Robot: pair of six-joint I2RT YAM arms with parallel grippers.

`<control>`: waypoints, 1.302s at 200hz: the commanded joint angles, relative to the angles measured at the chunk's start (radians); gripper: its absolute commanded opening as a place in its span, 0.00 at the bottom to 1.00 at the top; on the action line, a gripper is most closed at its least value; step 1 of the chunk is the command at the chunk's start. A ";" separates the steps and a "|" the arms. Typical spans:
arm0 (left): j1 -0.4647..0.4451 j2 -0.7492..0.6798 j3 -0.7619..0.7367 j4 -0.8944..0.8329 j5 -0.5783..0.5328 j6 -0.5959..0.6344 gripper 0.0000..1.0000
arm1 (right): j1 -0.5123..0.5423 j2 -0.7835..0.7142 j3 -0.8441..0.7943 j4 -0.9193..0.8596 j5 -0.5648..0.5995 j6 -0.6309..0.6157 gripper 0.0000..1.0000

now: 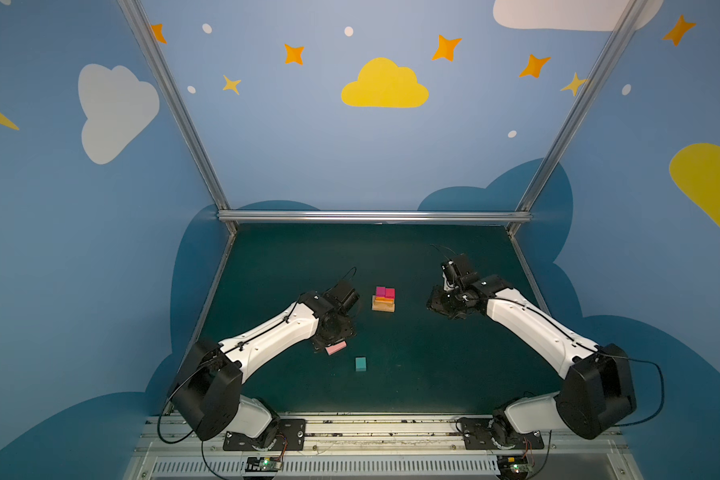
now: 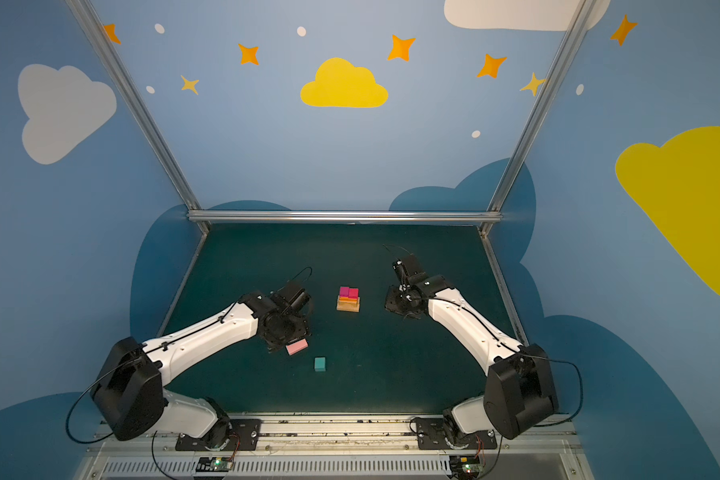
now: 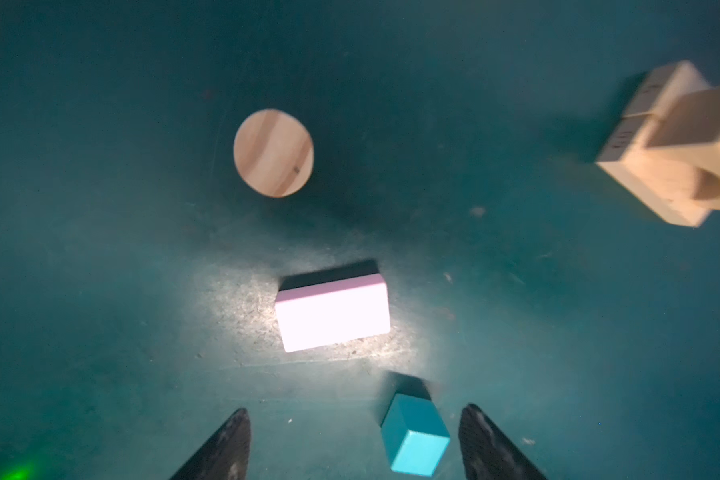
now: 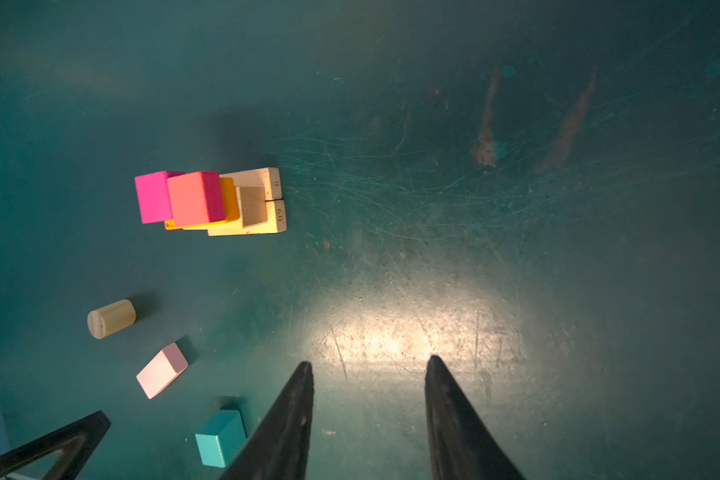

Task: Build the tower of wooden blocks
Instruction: 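Close the left gripper on the pink block while raising the right gripper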

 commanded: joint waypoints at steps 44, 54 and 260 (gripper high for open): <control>-0.001 0.113 0.010 0.036 -0.014 -0.063 0.84 | -0.033 -0.034 -0.043 0.033 -0.032 -0.020 0.45; -0.001 0.136 0.021 0.035 -0.016 -0.058 0.84 | -0.039 -0.035 -0.053 0.037 -0.036 -0.018 0.45; 0.028 0.227 -0.008 0.053 -0.011 -0.040 0.71 | -0.077 -0.041 -0.108 0.078 -0.080 -0.009 0.45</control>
